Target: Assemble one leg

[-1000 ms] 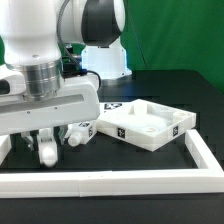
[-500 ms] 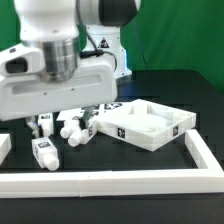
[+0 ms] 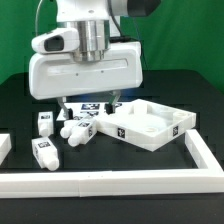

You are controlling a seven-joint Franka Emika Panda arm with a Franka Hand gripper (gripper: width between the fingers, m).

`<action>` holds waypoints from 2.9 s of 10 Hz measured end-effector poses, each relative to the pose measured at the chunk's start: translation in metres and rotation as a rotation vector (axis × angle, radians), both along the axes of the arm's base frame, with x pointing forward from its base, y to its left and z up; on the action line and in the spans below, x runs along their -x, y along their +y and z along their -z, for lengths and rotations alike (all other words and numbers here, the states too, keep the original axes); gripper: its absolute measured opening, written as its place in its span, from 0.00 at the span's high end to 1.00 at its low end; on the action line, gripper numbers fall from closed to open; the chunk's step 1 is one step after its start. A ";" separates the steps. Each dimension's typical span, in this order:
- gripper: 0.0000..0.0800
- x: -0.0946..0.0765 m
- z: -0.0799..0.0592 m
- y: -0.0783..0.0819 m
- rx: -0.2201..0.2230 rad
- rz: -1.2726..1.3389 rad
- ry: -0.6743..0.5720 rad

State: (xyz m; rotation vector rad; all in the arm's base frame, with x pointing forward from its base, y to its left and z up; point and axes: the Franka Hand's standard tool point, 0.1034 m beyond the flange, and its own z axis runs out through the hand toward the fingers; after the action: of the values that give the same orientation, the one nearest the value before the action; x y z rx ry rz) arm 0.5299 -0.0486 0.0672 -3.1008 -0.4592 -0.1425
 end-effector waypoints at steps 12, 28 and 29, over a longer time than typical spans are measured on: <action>0.19 0.032 0.026 0.073 0.021 -0.180 -0.011; 0.93 0.045 0.057 0.069 0.034 -0.112 0.069; 0.93 0.050 0.052 0.065 0.027 -0.061 0.109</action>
Offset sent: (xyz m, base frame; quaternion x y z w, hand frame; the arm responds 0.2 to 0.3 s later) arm -0.0298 0.0505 -0.0065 -0.0249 0.0674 -0.1788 0.9813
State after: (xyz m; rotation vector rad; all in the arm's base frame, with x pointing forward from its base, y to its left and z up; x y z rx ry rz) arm 0.4800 0.0161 0.0149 -3.0959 -0.5552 0.0323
